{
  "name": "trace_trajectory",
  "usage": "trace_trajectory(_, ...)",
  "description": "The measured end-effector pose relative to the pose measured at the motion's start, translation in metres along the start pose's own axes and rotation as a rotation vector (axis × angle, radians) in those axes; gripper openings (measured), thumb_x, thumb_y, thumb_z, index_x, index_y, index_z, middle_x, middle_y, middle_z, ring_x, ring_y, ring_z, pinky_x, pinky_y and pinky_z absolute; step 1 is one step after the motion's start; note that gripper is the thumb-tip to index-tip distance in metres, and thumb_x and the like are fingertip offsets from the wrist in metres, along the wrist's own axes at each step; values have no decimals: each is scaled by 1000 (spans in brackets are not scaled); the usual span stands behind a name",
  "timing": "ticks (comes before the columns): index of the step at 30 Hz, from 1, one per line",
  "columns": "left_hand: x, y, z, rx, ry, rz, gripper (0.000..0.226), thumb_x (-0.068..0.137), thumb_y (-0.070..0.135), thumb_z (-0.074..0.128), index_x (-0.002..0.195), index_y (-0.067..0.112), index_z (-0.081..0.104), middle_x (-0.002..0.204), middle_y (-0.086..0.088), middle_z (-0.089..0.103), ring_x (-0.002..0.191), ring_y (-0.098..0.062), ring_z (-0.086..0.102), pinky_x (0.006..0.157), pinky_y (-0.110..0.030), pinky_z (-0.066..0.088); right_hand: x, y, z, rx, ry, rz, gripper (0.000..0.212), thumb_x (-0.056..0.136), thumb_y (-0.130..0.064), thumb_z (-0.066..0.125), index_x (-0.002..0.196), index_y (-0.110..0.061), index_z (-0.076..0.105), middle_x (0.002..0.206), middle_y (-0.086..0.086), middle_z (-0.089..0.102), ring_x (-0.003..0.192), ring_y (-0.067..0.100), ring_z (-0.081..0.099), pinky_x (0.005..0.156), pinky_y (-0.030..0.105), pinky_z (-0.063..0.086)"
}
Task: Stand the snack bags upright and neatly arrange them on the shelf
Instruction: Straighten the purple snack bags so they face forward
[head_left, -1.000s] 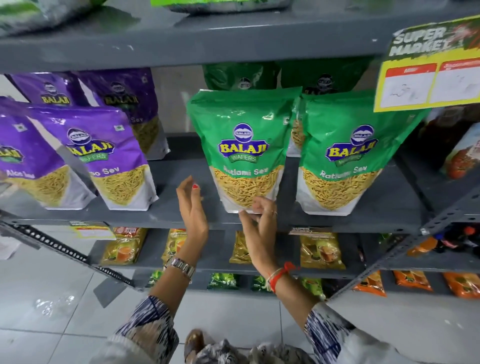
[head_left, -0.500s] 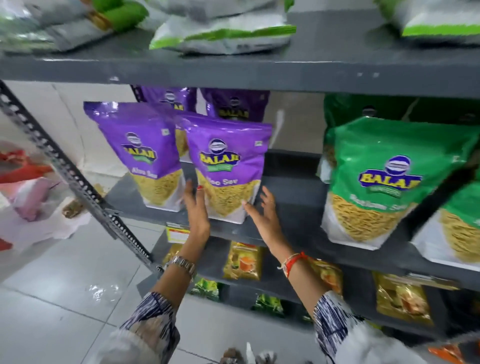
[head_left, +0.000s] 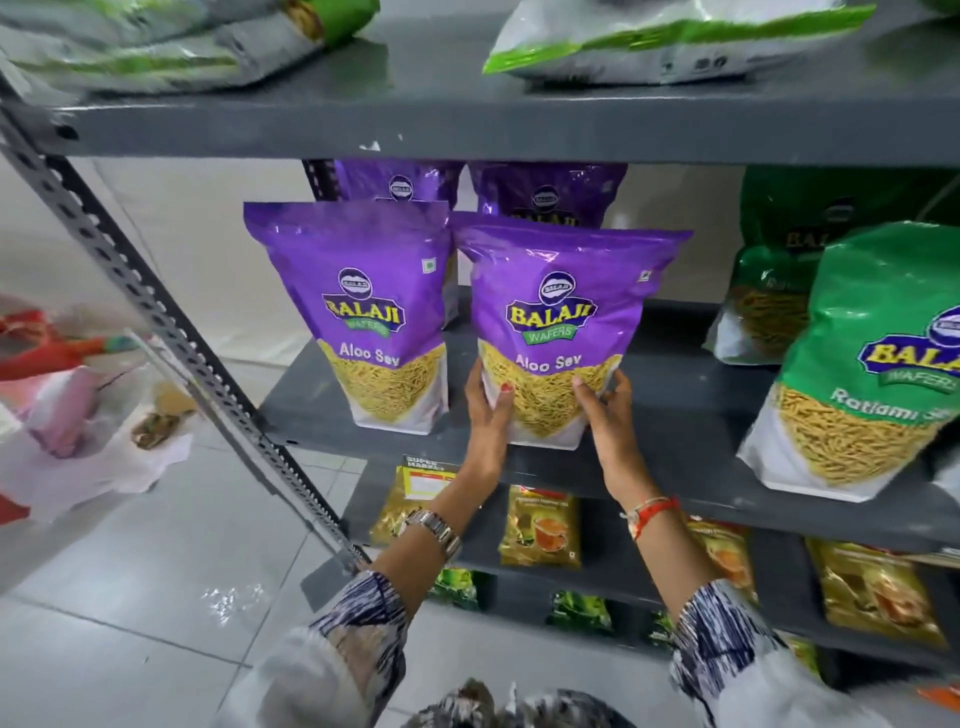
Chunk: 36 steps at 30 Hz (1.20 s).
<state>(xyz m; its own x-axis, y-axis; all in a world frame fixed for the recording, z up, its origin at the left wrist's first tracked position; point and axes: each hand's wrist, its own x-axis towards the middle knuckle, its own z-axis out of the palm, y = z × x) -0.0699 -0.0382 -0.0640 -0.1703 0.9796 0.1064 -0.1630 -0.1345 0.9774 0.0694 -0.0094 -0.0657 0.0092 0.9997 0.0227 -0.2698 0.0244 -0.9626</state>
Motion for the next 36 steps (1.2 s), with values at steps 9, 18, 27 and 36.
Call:
trace_trajectory(9, -4, -6, -20, 72, -27, -30, 53, 90, 35, 39, 138, 25, 19, 143, 3, 31, 119, 14, 40, 99, -11, 40, -10, 0, 4, -14, 4, -54, 35, 82, -25, 61, 111, -33, 42, 111, -7, 60, 92, -8, 65, 69, 10, 52)
trace_trajectory(18, -8, -9, -22, 68, -19, -18, 46, 88, 38, 41, 129, 41, 22, 144, -2, 32, 122, 5, 40, 92, -10, 42, -22, -8, 7, -2, -35, -54, 90, 51, -68, 72, 123, -28, 35, 115, -9, 58, 94, -10, 63, 70, 9, 51)
trace_trajectory(27, -32, -7, -25, 187, 18, -31, 51, 95, 36, 35, 142, 27, 19, 142, 18, 30, 125, 16, 32, 91, 4, 31, -43, -1, 17, -78, 225, -190, 41, 84, -32, 66, 118, -31, 43, 117, -14, 55, 111, -1, 58, 92, 23, 52)
trace_trajectory(36, -19, 25, -104, 262, 683, 228, 38, 89, 27, 42, 124, 11, 40, 121, -4, 45, 103, -4, 46, 81, -4, 36, -69, 23, 110, -381, -227, -291, 36, 84, -25, 64, 117, -26, 50, 115, -3, 54, 108, 6, 53, 94, 35, 50)
